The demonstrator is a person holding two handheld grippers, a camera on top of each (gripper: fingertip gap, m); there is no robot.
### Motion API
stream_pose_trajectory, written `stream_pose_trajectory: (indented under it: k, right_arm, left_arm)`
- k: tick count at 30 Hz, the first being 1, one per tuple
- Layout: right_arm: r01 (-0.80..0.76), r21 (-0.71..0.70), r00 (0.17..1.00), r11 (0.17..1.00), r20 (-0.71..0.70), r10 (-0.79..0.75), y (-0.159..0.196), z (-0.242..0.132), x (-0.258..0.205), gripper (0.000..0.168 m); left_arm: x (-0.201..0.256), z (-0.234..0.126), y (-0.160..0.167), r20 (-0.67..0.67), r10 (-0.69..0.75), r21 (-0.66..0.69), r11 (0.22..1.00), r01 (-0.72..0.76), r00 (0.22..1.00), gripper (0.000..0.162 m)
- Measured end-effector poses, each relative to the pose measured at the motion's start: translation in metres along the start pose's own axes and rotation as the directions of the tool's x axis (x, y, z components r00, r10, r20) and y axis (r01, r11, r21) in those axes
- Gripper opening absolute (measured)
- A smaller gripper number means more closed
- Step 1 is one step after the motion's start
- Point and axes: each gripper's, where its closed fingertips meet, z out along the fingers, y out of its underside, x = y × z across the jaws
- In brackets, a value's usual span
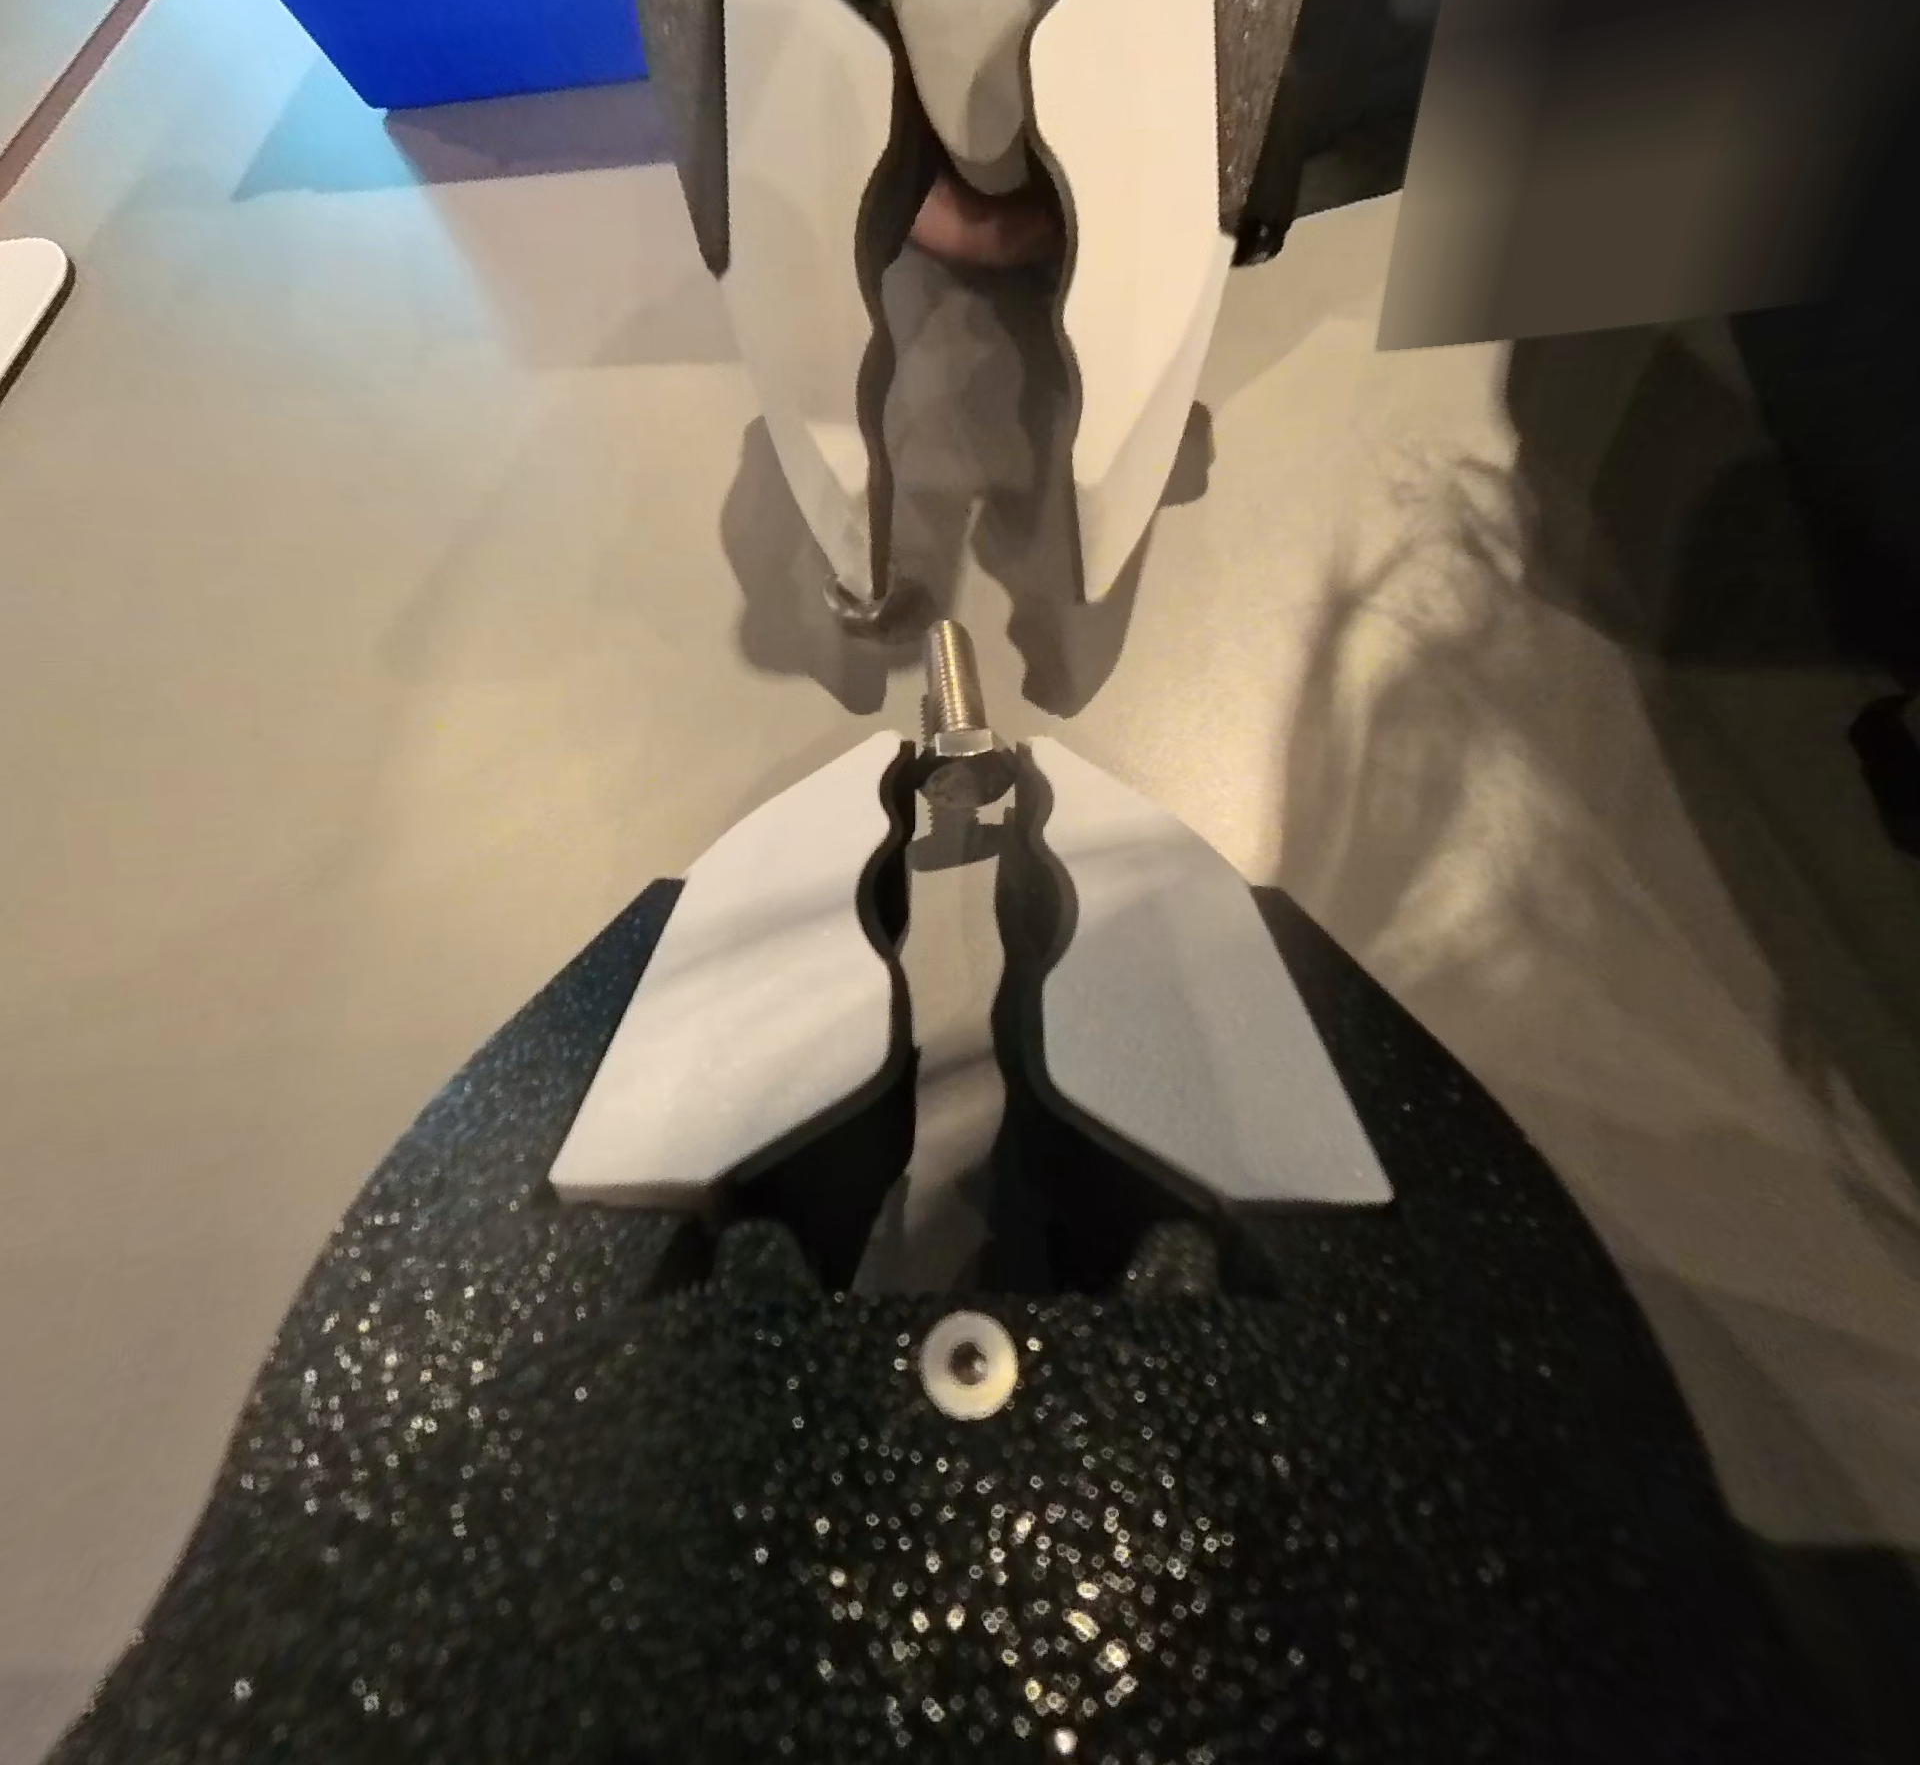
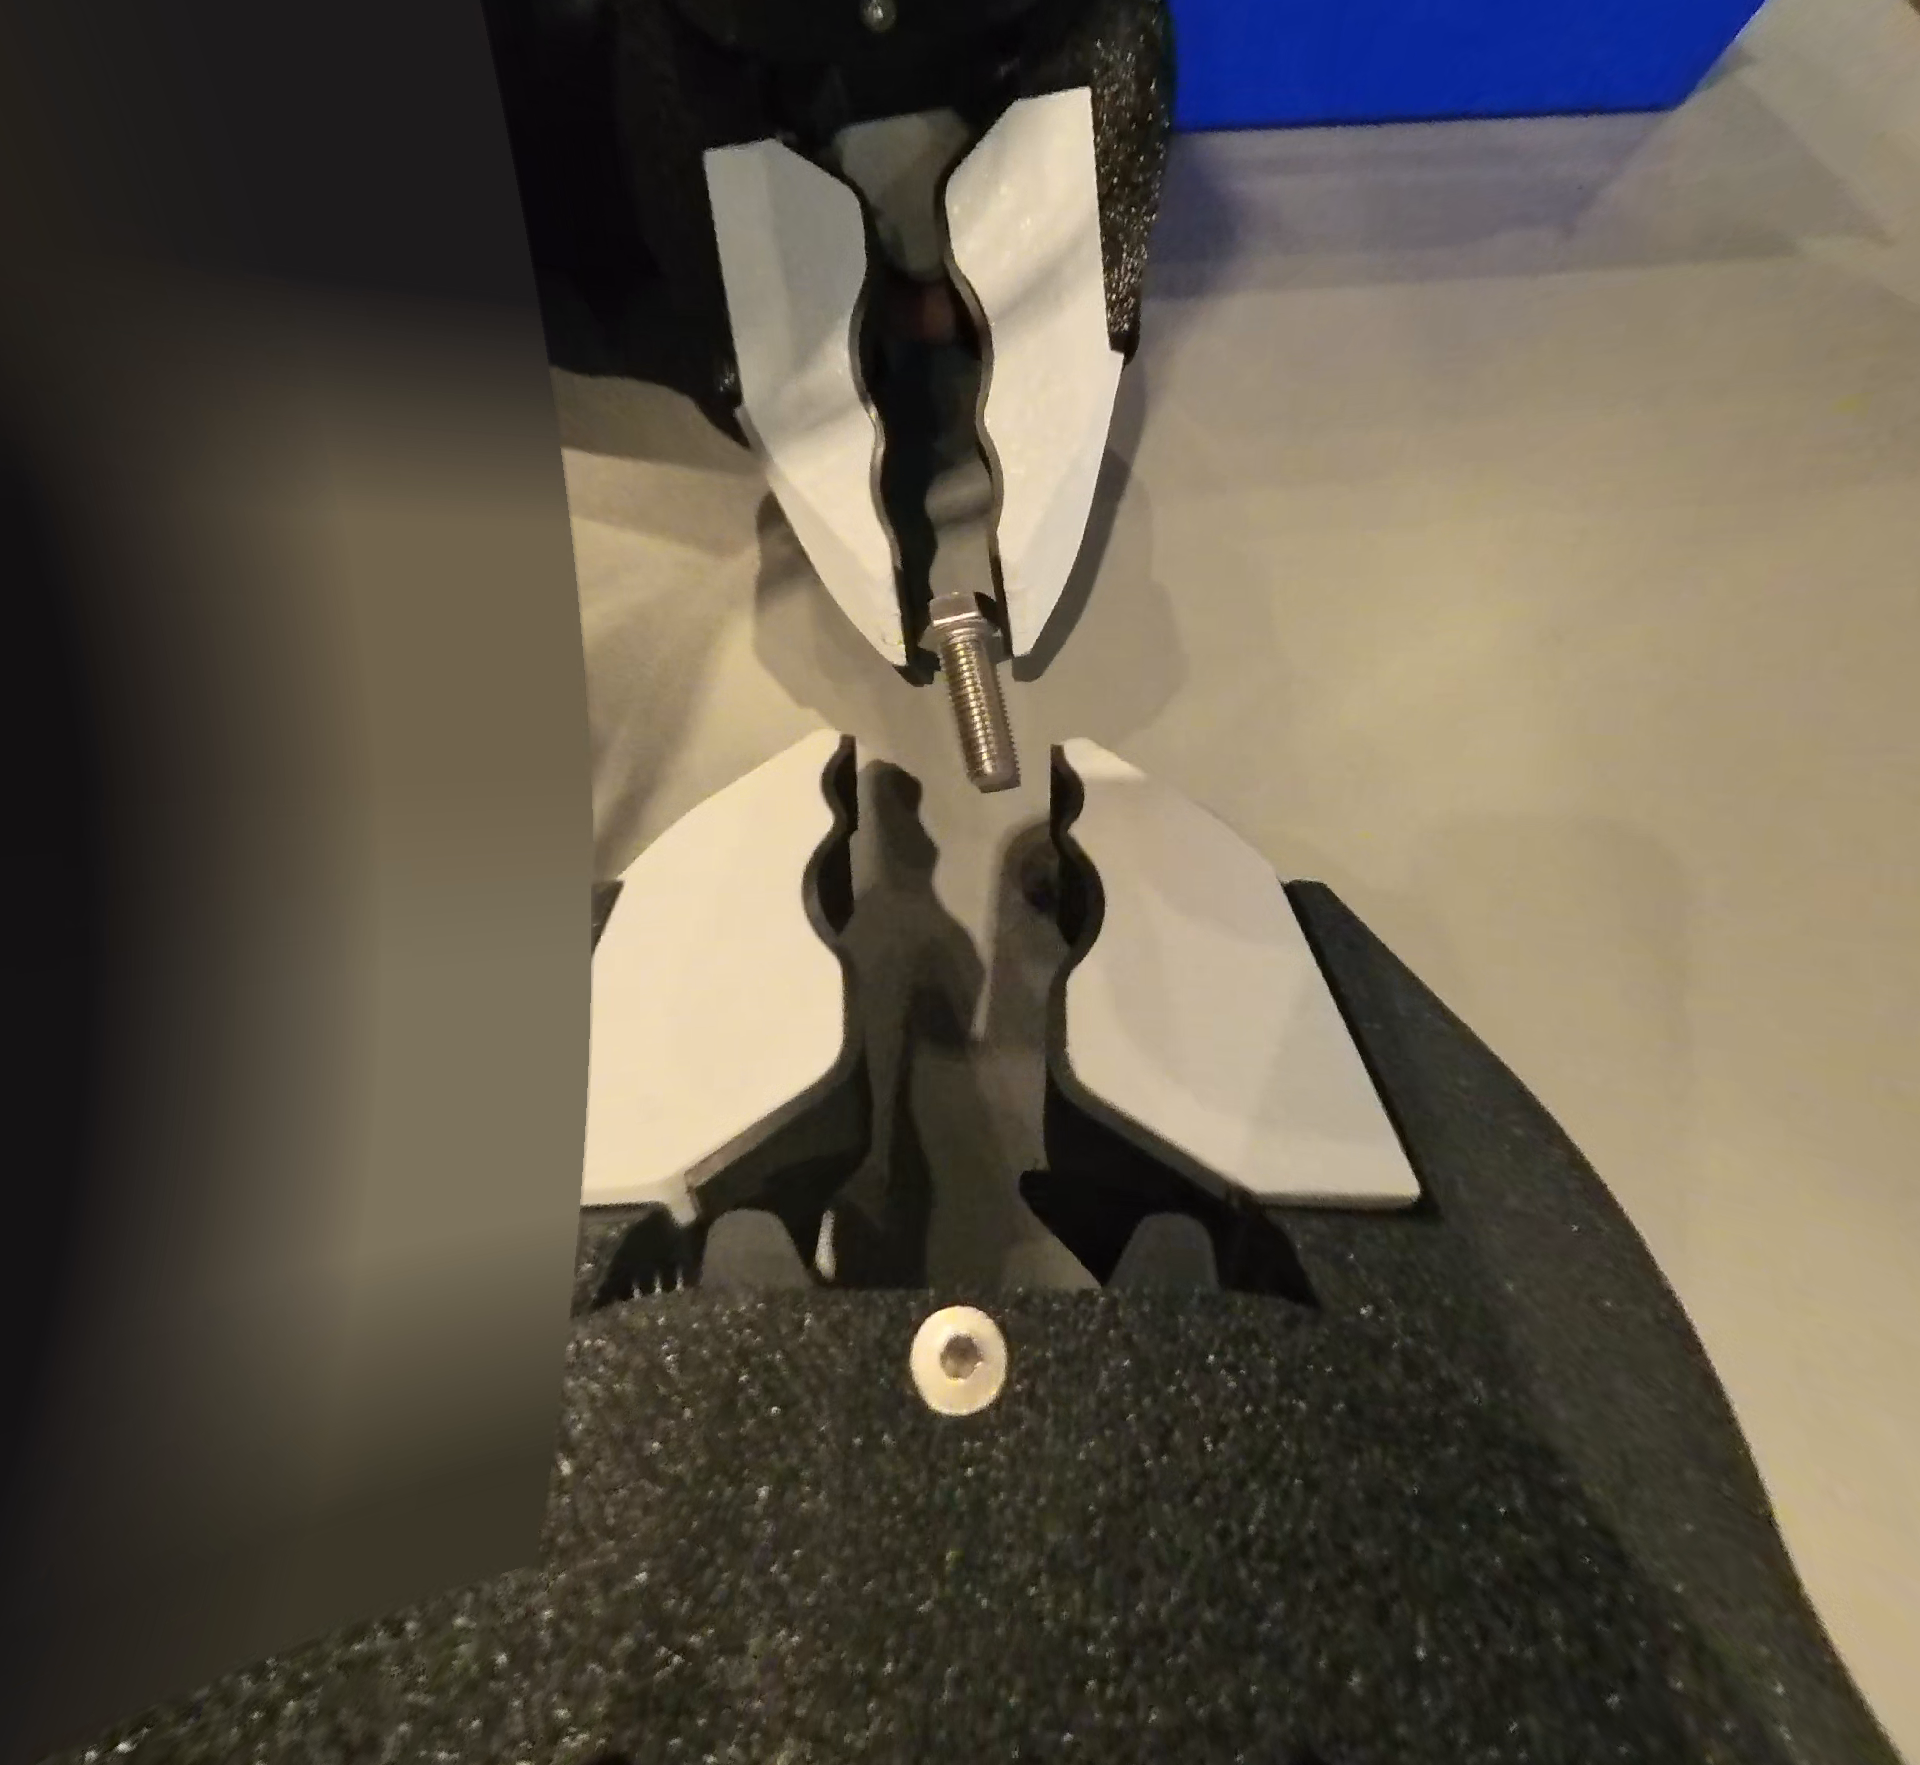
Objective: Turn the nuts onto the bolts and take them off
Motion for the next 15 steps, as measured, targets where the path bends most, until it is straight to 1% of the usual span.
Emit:
stream_pose_trajectory:
  k: [4,8,12,15]
  right_arm:
    - [-0.03,0.038,0.998,0.999,-0.05,0.032,-0.002,-0.007,0.009,0.034]
    - [-0.064,-0.008,0.994,0.998,-0.092,0.063,0.008,-0.011,0.014,0.032]
    - [-0.085,-0.044,0.986,0.995,-0.144,0.078,0.014,-0.009,0.02,0.031]
    - [-0.109,-0.08,0.978,0.991,-0.185,0.093,0.018,-0.006,0.028,0.03]
  left_arm:
    - [-0.006,0.0,0.001,0.03,-0.034,-0.009,0.999,0.034,0.999,0.017]
    - [-0.01,0.0,0.005,0.042,-0.096,-0.026,0.995,0.097,0.994,0.017]
    - [-0.011,0.0,0.009,0.027,-0.178,-0.049,0.983,0.179,0.984,0.018]
    - [-0.011,-0.001,0.011,0.029,-0.196,-0.052,0.979,0.198,0.98,0.018]
